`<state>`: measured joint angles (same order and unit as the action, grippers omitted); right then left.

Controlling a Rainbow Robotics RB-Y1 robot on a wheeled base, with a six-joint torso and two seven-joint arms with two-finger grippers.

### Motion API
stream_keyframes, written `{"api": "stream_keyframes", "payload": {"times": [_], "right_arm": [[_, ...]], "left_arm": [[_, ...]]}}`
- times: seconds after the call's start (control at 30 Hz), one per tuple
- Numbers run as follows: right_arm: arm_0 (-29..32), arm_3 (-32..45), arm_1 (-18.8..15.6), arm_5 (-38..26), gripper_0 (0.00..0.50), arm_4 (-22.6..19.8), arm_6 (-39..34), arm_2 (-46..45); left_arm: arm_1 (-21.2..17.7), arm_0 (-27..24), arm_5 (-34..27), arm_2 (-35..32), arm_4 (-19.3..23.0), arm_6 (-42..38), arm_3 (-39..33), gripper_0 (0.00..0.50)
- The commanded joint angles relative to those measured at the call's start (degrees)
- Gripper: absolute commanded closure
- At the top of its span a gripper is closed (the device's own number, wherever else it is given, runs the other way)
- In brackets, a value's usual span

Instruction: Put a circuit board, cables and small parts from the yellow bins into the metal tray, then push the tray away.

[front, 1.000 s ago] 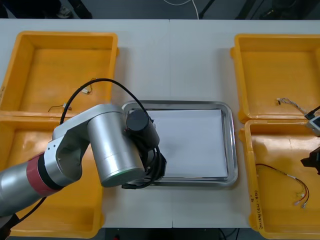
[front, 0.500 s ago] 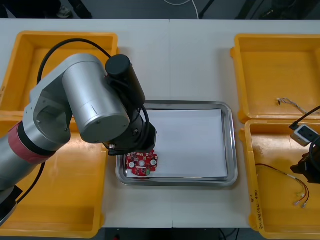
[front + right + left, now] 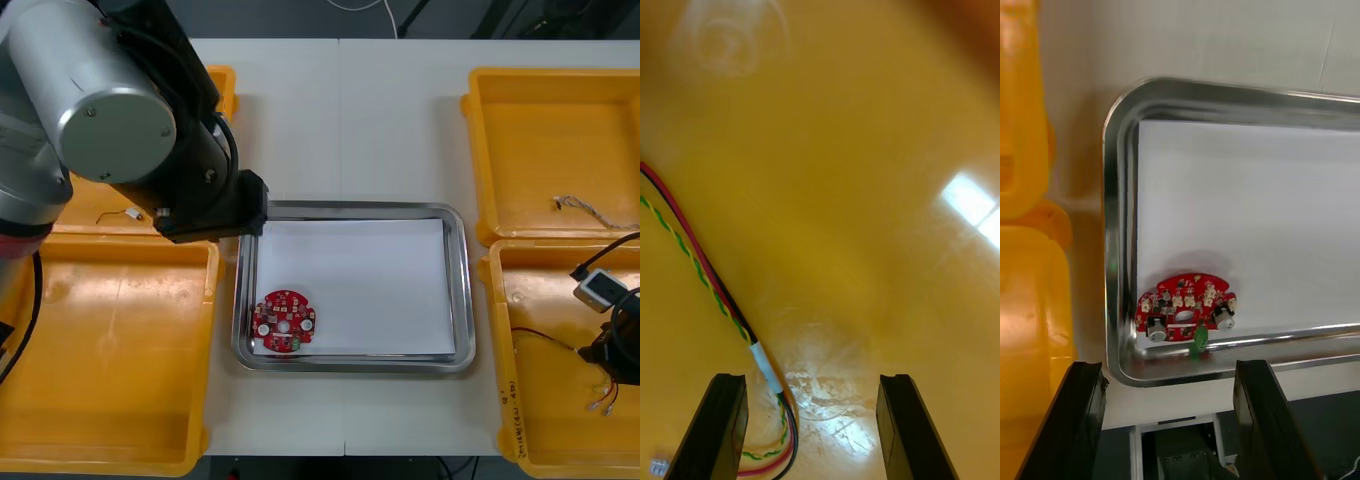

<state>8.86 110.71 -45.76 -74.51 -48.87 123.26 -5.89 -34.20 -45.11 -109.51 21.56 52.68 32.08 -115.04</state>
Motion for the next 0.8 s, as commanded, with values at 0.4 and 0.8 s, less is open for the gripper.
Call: {"api": "stream_keyframes", "payload": {"times": [0.4, 0.8], "right_arm": [[3.1, 0.4, 2.8, 5.1, 0.0, 4.7, 1.1, 4.1], [3.7, 0.4, 2.8, 5.5, 0.403, 6.2, 0.3, 4.4]], "left_arm": [[-11.1, -3.0, -0.5, -7.2, 1.6, 8.8, 2.7, 0.0], [-17.0, -0.6, -0.5, -13.0, 3.0, 14.5, 9.1, 0.0]]}}
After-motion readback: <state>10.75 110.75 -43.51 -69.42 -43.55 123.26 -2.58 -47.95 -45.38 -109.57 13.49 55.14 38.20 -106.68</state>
